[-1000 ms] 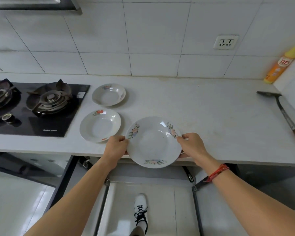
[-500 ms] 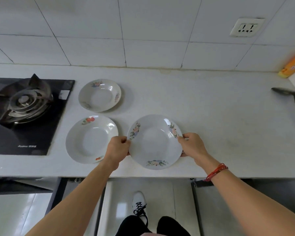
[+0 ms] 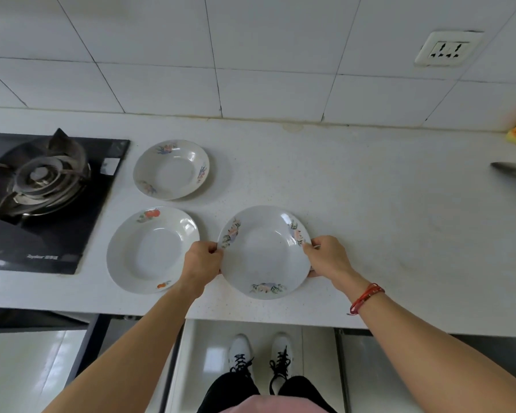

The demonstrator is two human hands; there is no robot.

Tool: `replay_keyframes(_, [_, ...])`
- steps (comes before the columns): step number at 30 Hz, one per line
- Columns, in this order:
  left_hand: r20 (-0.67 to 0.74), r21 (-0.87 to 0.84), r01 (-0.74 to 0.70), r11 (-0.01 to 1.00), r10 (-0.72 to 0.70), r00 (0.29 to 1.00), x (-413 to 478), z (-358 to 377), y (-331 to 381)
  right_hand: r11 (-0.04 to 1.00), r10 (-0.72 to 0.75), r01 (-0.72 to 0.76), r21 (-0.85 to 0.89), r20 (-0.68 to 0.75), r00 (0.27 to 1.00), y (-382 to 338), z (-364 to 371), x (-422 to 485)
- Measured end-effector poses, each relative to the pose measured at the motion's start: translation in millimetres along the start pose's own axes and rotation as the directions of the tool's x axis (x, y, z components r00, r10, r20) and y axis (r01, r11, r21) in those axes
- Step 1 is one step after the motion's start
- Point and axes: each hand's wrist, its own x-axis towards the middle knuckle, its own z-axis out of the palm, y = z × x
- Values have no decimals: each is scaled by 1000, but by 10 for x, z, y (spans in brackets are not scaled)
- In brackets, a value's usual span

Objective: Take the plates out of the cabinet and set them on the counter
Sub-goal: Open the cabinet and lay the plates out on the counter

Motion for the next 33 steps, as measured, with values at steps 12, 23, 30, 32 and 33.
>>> replay_keyframes(12, [-26,63,12,998,-10,1000,51,70,-36,994,-17,20,-112,27,999,67,85,164])
replay_keyframes(23, [-61,160,0,987,10,998,96,69,-34,982,-32,38,-183,32,999,31,32,206])
replay_keyframes(30, [-128,224,-57,973,87,988,78,30,44,984,-71,60,-169,-59,996,14,-76,180])
replay_keyframes(32, [-137,216,-58,975,90,987,92,14,35,986,-70,61,-156,-54,996,-1,-91,172])
replay_keyframes(33, [-138,202,-57,978,86,987,99,7,29,988,-65,57,-144,-45,997,-8,-95,167])
